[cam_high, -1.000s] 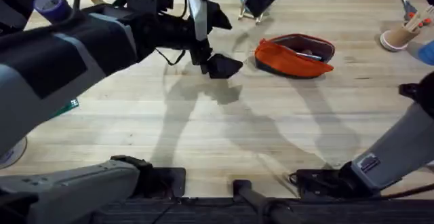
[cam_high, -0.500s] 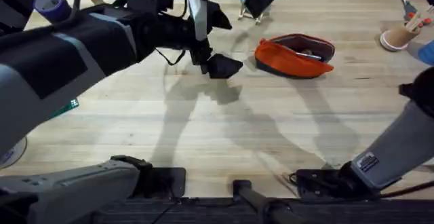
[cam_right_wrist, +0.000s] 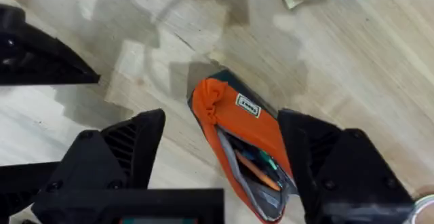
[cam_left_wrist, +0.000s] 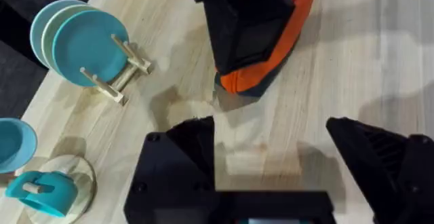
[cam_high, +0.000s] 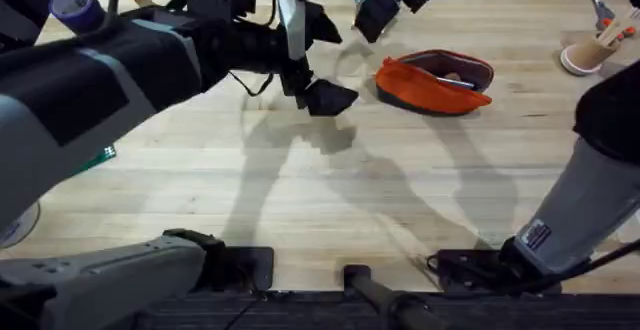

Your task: Unzip the bag, pick up the pens from the table one at a time and place them inside, then zip the bag closed.

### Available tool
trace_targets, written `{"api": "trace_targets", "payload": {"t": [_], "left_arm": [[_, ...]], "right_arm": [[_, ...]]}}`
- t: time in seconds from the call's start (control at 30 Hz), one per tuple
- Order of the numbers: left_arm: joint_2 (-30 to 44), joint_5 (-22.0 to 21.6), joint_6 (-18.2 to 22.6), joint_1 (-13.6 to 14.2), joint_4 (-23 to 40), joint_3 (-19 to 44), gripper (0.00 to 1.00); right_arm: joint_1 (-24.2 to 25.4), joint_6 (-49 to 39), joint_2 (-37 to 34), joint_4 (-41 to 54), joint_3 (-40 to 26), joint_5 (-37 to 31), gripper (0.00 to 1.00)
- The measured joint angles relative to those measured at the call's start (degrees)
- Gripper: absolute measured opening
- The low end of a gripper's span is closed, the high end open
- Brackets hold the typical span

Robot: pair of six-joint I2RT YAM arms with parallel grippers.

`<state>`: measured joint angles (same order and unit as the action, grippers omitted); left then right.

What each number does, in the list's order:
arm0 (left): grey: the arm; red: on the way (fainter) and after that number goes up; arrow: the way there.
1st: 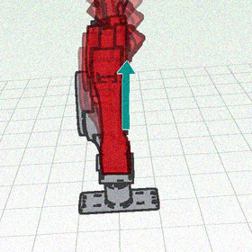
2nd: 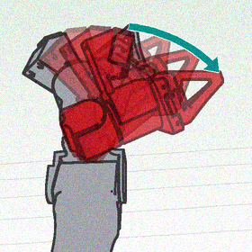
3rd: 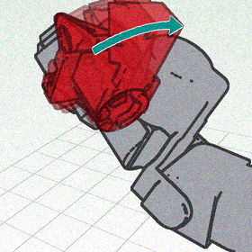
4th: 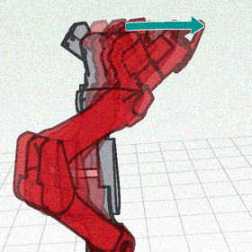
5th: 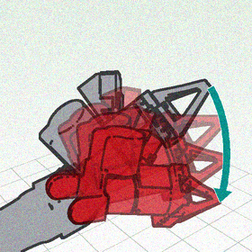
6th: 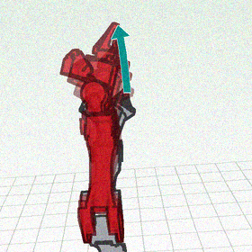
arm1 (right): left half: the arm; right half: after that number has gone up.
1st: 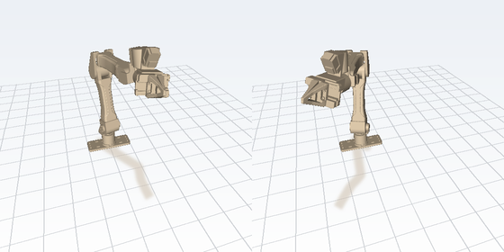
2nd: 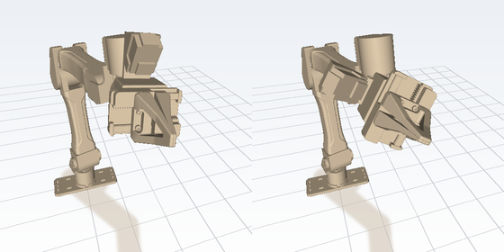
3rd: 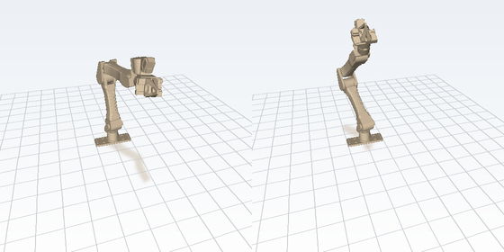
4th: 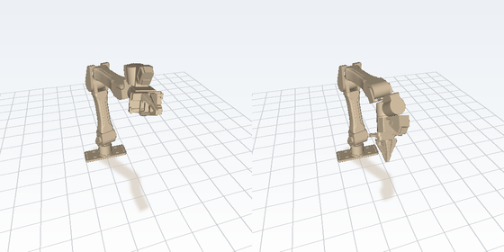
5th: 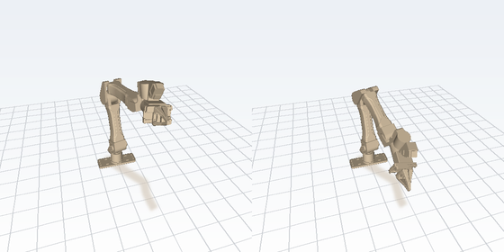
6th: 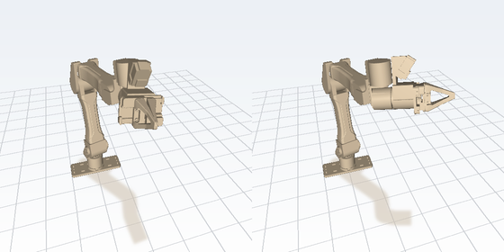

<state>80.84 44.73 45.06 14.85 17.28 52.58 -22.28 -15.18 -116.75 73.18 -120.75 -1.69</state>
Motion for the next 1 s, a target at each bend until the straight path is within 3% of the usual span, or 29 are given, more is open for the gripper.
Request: {"api": "trace_targets", "payload": {"t": [0.2, 0.57, 1.0], "left_arm": [[0.00, 0.00, 0.00, 0.00, 0.00, 0.00, 0.995], [-0.01, 0.01, 0.00, 0.00, 0.00, 0.00, 0.995], [0.00, 0.00, 0.00, 0.00, 0.00, 0.00, 0.995]], "right_arm": [[-0.07, 0.17, -1.12, 0.07, 0.39, 0.02, 0.996], [-0.07, 0.17, -1.49, -2.45, 8.17, 0.00, 0.997], [-0.06, 0.41, -1.51, -6.19, 12.43, -0.02, 0.997]]}}
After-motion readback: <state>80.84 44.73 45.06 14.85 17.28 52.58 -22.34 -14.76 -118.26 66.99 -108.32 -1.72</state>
